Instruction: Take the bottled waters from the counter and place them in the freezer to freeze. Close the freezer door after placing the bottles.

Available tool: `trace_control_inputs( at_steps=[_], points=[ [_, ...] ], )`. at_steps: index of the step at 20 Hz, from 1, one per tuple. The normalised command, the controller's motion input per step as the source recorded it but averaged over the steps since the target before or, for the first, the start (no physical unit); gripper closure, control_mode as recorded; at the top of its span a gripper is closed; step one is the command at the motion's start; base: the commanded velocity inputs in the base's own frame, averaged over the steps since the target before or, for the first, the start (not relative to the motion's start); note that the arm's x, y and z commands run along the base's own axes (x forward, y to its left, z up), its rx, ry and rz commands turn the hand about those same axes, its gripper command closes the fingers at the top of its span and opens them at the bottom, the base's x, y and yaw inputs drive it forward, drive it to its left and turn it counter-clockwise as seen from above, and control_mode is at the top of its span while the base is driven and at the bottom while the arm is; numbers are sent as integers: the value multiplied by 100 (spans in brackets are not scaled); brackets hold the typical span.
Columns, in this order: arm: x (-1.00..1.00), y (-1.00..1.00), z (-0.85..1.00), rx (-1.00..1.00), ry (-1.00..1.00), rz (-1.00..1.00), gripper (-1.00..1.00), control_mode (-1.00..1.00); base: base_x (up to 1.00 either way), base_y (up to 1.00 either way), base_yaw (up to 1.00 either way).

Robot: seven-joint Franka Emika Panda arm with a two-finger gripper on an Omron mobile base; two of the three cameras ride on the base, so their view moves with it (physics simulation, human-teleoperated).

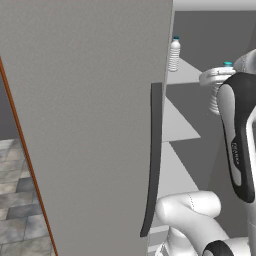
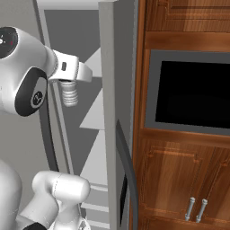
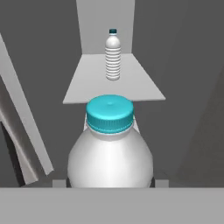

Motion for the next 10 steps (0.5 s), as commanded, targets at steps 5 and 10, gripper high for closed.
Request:
trace_control_inputs(
  at_steps=[5, 10],
  points=[
    [42, -13, 0, 0, 0, 0, 100, -100, 0, 0, 0],
    [42, -8, 7, 0, 0, 0, 100, -100, 0, 0, 0]
  ],
)
